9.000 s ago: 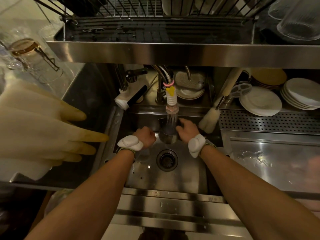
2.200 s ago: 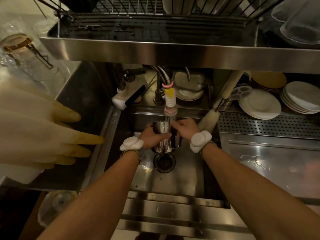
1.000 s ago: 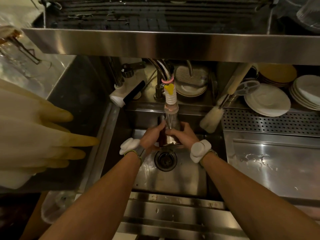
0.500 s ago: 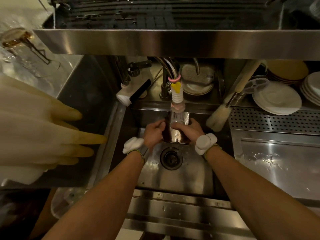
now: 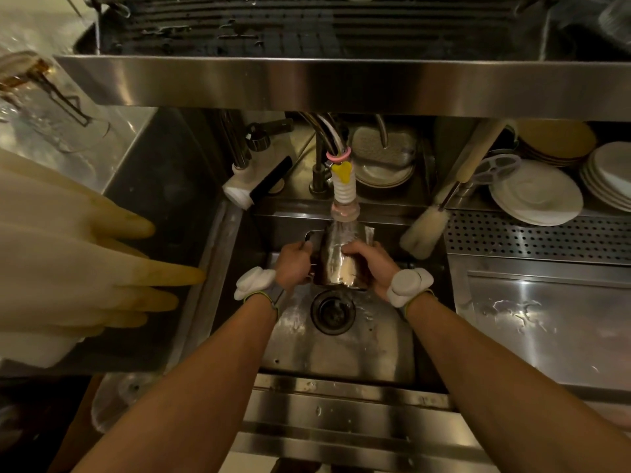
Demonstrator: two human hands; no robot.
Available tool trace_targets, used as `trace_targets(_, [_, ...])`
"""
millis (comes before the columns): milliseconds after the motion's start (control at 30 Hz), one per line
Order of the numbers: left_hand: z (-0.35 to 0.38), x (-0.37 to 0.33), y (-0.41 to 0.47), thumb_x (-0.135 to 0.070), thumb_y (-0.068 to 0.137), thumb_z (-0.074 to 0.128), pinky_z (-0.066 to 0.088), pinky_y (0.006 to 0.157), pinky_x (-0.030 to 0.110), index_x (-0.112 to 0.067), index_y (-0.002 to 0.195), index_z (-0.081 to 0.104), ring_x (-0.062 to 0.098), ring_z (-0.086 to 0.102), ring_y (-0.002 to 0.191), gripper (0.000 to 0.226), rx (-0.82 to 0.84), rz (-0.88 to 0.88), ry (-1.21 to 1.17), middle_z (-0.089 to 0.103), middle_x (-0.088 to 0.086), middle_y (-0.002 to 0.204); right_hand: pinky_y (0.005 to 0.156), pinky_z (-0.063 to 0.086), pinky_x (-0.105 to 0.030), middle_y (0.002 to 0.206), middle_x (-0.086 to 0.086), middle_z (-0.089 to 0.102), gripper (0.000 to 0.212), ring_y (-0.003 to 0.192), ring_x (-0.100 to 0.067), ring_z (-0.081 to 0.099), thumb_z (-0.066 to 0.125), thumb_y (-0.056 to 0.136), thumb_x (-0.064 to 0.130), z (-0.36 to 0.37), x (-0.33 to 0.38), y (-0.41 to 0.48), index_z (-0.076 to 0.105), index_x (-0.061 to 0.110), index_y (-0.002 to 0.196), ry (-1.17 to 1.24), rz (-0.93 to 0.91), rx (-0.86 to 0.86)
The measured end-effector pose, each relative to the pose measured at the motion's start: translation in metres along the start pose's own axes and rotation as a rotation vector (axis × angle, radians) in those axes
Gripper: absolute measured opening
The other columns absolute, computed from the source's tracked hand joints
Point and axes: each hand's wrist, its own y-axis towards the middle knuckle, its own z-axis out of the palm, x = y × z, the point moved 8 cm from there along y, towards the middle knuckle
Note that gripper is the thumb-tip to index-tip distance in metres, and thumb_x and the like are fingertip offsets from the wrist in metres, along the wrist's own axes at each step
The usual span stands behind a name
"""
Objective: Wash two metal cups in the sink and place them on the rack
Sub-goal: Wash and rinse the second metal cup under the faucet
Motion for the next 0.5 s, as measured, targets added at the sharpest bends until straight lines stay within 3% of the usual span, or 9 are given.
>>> trace_targets(100, [0.005,0.002,-0.002,-0.018,0.101,0.040,0.053,0.064,0.034,-0.011,0.103,0.057,0.015,0.061,0.058,0.018,0.058,-0.015,-0.118,0.065,0.003,0.069,0.092,0.051,-0.048,0.111,-0.020,0.068,0.056,0.097,-0.033,0.065,0.071,0.058,0.036,-0.007,0.002,-0.004,0.066,0.008,0.106,0.007,-0.006,-0.023])
trace_targets(167, [0.009,-0.001,-0.006,-0.017,0.101,0.041,0.054,0.059,0.031,-0.013,0.108,0.055,0.016,0.061,0.062,0.017,0.086,-0.007,-0.127,0.062,0.003,0.074,0.093,0.050,-0.048,0.102,-0.017,0.068,0.027,0.095,-0.032,0.063,0.064,0.076,0.031,-0.012,0.004,-0.006,0.067,0.010,0.093,-0.016,-0.013,-0.064])
trace_targets(200, [0.009,-0.003,-0.008,-0.017,0.100,0.042,0.052,0.057,0.029,-0.014,0.109,0.054,0.015,0.061,0.062,0.015,0.085,0.003,-0.117,0.060,0.003,0.076,0.094,0.049,-0.048,0.098,-0.015,0.068,0.022,0.095,-0.032,0.063,0.060,0.080,0.032,-0.013,0.004,-0.005,0.067,0.012,0.088,-0.020,-0.014,-0.078])
trace_targets(333, [0.008,-0.010,-0.009,-0.017,0.097,0.049,0.042,0.055,0.022,-0.018,0.107,0.053,0.004,0.058,0.046,0.011,0.047,0.084,-0.048,0.058,0.000,0.070,0.100,0.046,-0.052,0.104,-0.015,0.068,0.049,0.101,-0.035,0.063,0.050,0.074,0.055,-0.021,0.002,0.005,0.067,0.013,0.094,-0.120,-0.021,-0.157])
trace_targets(433, [0.005,-0.014,-0.008,-0.017,0.094,0.055,0.041,0.054,0.022,-0.016,0.112,0.057,0.011,0.056,0.057,0.018,0.008,0.128,-0.022,0.061,0.001,0.071,0.102,0.044,-0.051,0.124,-0.018,0.060,0.049,0.111,-0.035,0.057,0.044,0.084,0.055,-0.016,0.002,0.006,0.059,0.012,0.104,-0.198,-0.017,-0.136])
trace_targets(500, [0.002,-0.016,-0.007,-0.017,0.092,0.059,0.043,0.052,0.019,-0.015,0.111,0.059,0.010,0.057,0.059,0.020,-0.016,0.156,0.003,0.062,0.000,0.071,0.100,0.045,-0.046,0.134,-0.011,0.053,0.071,0.117,-0.031,0.053,0.055,0.074,0.059,-0.008,0.001,-0.001,0.050,0.012,0.126,-0.205,0.008,-0.129])
